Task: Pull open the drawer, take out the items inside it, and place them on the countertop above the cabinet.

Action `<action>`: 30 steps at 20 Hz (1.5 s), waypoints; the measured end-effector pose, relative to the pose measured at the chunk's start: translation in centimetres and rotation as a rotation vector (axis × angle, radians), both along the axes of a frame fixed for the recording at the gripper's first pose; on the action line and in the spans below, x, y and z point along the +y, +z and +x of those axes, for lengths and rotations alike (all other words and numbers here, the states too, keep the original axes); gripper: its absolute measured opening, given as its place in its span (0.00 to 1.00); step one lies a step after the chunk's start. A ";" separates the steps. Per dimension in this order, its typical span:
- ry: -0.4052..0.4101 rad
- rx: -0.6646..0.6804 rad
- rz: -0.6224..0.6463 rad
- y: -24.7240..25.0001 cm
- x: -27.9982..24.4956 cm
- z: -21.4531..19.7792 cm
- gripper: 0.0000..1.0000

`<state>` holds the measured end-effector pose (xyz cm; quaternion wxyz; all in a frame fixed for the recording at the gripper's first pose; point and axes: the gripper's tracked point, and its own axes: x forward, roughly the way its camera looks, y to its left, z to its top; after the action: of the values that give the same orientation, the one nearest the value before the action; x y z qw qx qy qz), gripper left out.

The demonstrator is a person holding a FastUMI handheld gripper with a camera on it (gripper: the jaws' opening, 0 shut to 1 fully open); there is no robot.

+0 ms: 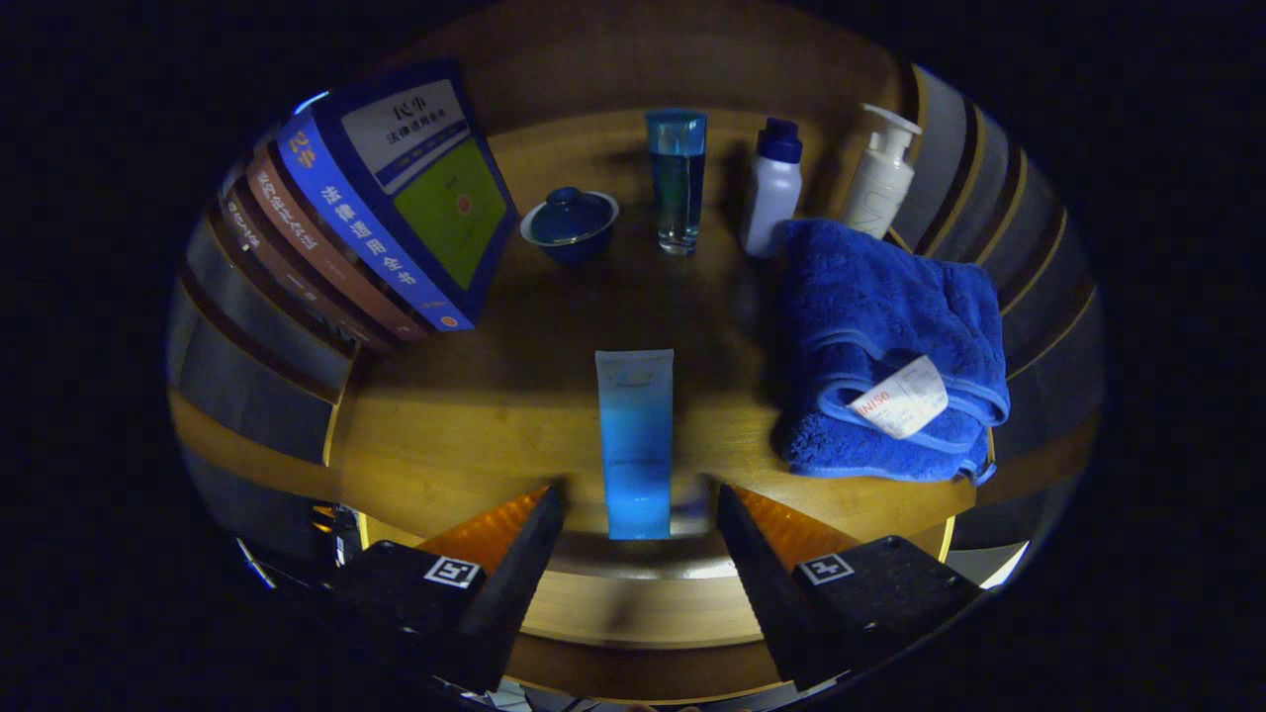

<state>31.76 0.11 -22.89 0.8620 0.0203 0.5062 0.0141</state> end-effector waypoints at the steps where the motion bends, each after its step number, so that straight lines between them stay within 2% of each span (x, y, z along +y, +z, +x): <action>1: -0.004 -0.024 -0.002 0.3 -0.1 -0.5 1.00; 11: -0.042 -0.305 -0.051 2.6 -1.6 -7.4 1.00; 20: 0.038 -0.700 -0.066 4.3 1.1 -15.3 1.00; 24: 0.041 -0.826 -0.046 3.3 1.9 -19.4 1.00; 27: 0.052 -0.870 -0.053 1.6 2.1 -22.0 1.00; 30: 0.030 -0.888 -0.038 -1.2 1.6 -23.7 1.00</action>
<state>8.09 1.75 -24.06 0.9958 -0.0111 0.0872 0.0247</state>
